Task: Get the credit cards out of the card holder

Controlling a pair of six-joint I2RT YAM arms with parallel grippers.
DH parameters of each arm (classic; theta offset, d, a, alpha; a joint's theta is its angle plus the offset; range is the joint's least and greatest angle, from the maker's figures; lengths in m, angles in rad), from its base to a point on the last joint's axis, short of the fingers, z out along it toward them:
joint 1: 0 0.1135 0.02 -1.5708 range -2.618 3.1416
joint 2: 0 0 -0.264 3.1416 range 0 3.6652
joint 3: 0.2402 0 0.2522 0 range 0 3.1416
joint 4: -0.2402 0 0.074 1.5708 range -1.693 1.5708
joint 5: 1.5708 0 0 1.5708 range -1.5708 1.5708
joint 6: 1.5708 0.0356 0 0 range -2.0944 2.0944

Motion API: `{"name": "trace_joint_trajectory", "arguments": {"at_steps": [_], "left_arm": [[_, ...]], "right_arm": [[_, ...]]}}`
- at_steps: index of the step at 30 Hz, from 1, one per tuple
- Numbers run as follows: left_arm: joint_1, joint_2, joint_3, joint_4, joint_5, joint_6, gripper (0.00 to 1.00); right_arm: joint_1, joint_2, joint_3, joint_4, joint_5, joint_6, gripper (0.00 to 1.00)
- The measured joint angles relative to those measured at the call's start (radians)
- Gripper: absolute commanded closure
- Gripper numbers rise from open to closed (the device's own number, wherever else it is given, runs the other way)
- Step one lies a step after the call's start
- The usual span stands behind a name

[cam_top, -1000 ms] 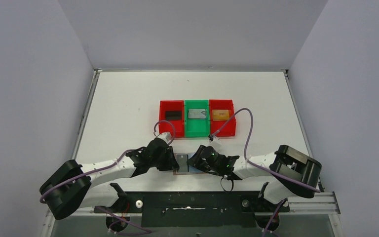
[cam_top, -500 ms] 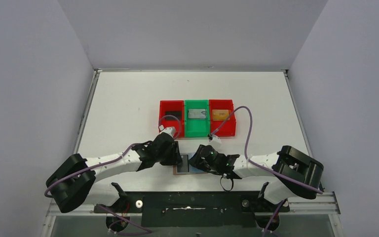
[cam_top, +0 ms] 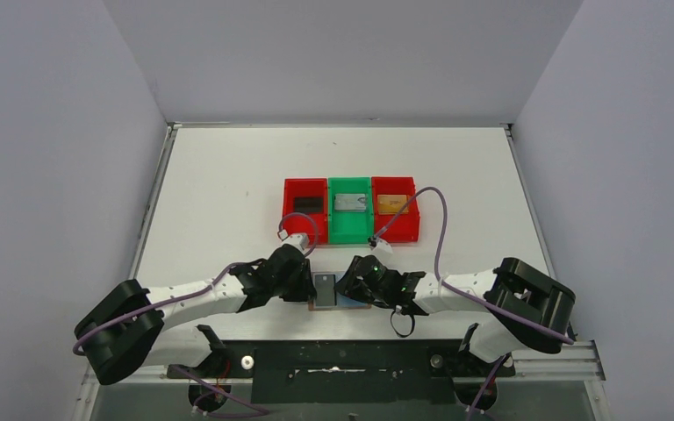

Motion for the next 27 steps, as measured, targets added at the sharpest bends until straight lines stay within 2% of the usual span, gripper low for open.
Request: {"name": "trace_joint_trajectory", "arguments": {"at_steps": [17,23,27], "left_arm": [[0.0,0.022,0.0,0.028,0.006,-0.001,0.99],[0.0,0.036,0.0,0.055,0.013,-0.001,1.0],[0.0,0.037,0.0,0.056,0.011,-0.001,1.0]], "right_arm": [[-0.012,0.023,0.0,0.04,-0.028,-0.02,0.74],[-0.016,0.045,0.003,0.072,-0.05,-0.049,0.78],[-0.02,0.057,0.01,0.08,-0.048,-0.055,0.86]]}}
